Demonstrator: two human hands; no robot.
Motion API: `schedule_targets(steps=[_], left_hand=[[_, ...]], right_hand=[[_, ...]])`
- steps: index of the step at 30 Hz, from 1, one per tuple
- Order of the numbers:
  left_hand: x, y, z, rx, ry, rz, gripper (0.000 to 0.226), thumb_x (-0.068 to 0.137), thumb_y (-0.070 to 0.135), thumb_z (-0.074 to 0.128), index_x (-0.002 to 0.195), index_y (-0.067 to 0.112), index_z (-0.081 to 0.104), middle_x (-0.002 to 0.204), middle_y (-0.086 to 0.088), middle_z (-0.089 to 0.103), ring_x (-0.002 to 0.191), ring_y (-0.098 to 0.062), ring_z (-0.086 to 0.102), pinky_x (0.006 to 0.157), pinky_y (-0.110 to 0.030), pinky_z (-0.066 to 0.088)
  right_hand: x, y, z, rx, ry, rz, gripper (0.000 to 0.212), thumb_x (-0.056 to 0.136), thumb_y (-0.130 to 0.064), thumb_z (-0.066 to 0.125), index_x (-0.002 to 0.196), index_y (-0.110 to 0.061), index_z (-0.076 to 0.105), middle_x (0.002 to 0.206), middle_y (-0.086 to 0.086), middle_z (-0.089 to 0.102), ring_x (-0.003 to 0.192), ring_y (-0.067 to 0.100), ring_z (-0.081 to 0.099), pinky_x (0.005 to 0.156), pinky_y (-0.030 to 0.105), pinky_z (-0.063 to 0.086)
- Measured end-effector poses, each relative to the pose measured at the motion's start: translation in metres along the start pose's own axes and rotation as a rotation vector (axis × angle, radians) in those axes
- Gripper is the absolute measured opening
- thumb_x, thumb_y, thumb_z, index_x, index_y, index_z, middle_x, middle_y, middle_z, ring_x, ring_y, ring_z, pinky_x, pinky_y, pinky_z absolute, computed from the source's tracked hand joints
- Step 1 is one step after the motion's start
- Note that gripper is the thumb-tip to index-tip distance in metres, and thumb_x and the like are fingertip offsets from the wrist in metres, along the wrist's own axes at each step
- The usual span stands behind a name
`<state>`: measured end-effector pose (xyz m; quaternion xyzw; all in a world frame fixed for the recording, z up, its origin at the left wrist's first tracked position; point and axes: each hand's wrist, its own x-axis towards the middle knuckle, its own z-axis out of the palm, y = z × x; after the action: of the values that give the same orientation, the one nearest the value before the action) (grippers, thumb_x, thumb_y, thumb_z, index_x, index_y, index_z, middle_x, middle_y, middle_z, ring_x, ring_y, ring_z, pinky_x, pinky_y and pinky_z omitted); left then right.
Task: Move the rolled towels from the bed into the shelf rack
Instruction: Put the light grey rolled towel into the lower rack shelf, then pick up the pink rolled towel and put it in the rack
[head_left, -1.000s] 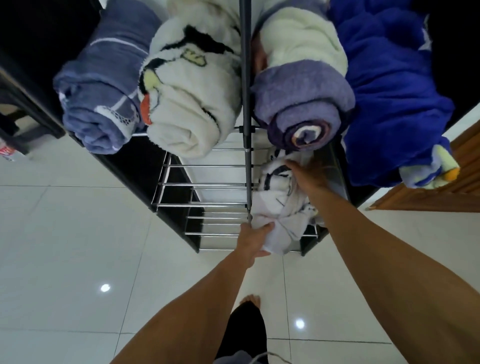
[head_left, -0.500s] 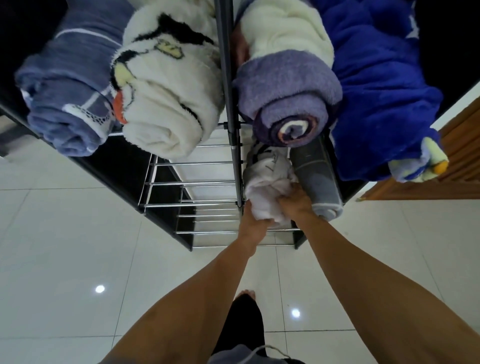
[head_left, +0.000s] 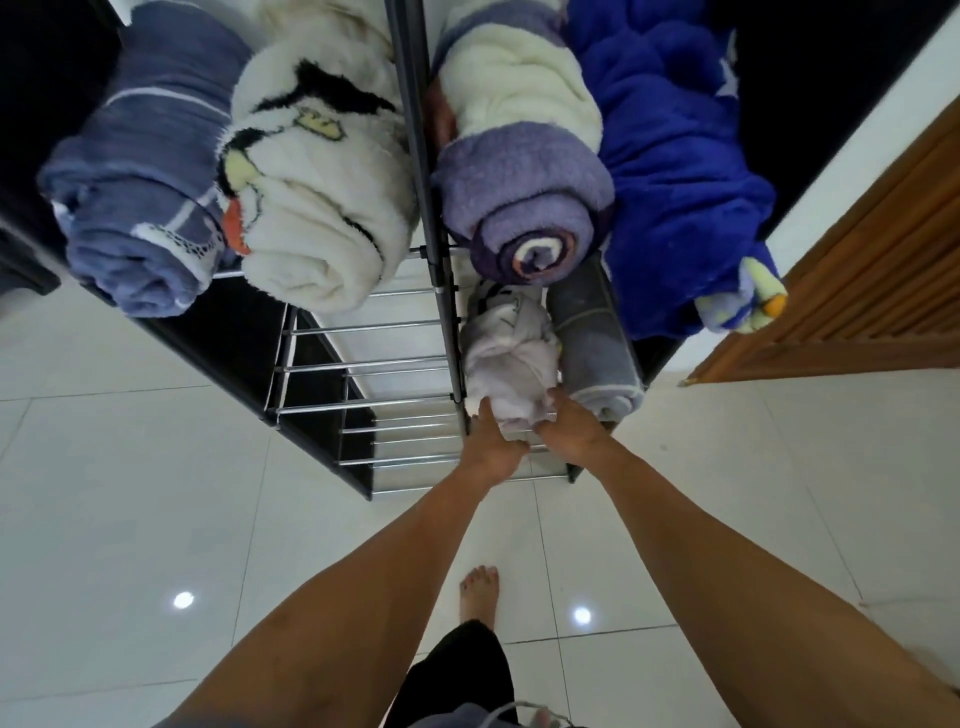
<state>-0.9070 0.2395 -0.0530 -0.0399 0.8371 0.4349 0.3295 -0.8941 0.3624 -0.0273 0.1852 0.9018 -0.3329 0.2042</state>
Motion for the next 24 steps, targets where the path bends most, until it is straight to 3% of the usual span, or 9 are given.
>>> schedule_targets(steps=[4, 7, 11, 13, 16, 20, 24], left_hand=[[-0.036, -0.005, 0.025, 0.287, -0.069, 0.069, 0.085, 0.087, 0.025, 0.06, 0.153, 0.018, 0.008, 0.149, -0.017, 0.04, 0.13, -0.035, 0.046, 0.104, -0.041, 0.044], [-0.076, -0.008, 0.05, 0.573, -0.32, 0.124, 0.071, 0.091, 0.032, 0.058, 0.151, 0.013, 0.024, 0.154, -0.009, 0.034, 0.139, -0.027, 0.038, 0.111, -0.03, 0.035], [-0.126, 0.012, 0.081, 0.801, -0.516, 0.195, 0.056, 0.089, 0.039, 0.059, 0.139, 0.015, 0.047, 0.143, -0.012, 0.047, 0.124, -0.03, 0.053, 0.095, -0.036, 0.048], [-0.149, 0.032, 0.095, 0.833, -0.5, 0.305, 0.053, 0.09, 0.038, 0.058, 0.135, 0.013, 0.051, 0.141, -0.01, 0.05, 0.123, -0.029, 0.053, 0.098, -0.034, 0.046], [-0.185, 0.059, 0.118, 0.823, -0.515, 0.435, 0.049, 0.09, 0.038, 0.058, 0.131, 0.012, 0.054, 0.135, -0.011, 0.056, 0.12, -0.029, 0.056, 0.1, -0.034, 0.045], [-0.242, 0.077, 0.148, 0.837, -0.643, 0.574, 0.048, 0.091, 0.04, 0.056, 0.132, 0.016, 0.053, 0.133, -0.007, 0.056, 0.119, -0.026, 0.057, 0.092, -0.03, 0.044], [-0.294, 0.072, 0.178, 0.812, -0.759, 0.72, 0.043, 0.089, 0.039, 0.058, 0.125, 0.015, 0.058, 0.125, -0.01, 0.063, 0.111, -0.026, 0.062, 0.092, -0.029, 0.046]], right_hand=[[-0.05, 0.041, 0.001, 0.151, 0.229, 0.029, 0.04, 0.089, -0.009, 0.047, 0.128, -0.009, 0.052, 0.121, 0.015, 0.064, 0.112, 0.036, 0.058, 0.091, 0.031, 0.044], [-0.107, 0.08, 0.0, 0.295, 0.454, 0.074, 0.027, 0.092, -0.009, 0.048, 0.116, -0.007, 0.06, 0.107, 0.016, 0.071, 0.096, 0.031, 0.065, 0.084, 0.03, 0.048], [-0.196, 0.129, -0.004, 0.462, 0.617, 0.169, 0.02, 0.093, -0.011, 0.051, 0.111, -0.01, 0.061, 0.1, 0.01, 0.07, 0.079, 0.018, 0.067, 0.063, 0.012, 0.045], [-0.244, 0.153, -0.011, 0.532, 0.722, 0.211, 0.017, 0.093, -0.01, 0.052, 0.107, -0.01, 0.061, 0.094, 0.008, 0.069, 0.072, 0.01, 0.067, 0.056, 0.009, 0.044], [-0.312, 0.182, -0.016, 0.65, 0.851, 0.304, 0.015, 0.09, -0.007, 0.052, 0.102, -0.009, 0.062, 0.087, 0.008, 0.068, 0.069, 0.008, 0.067, 0.057, 0.012, 0.046], [-0.395, 0.2, -0.005, 0.802, 1.07, 0.384, 0.015, 0.088, -0.003, 0.05, 0.095, -0.009, 0.062, 0.08, 0.007, 0.068, 0.066, 0.015, 0.066, 0.072, 0.036, 0.054], [-0.467, 0.202, 0.031, 1.013, 1.141, 0.424, 0.015, 0.088, 0.0, 0.052, 0.085, -0.012, 0.061, 0.077, 0.013, 0.065, 0.057, 0.015, 0.06, 0.056, 0.028, 0.047]])
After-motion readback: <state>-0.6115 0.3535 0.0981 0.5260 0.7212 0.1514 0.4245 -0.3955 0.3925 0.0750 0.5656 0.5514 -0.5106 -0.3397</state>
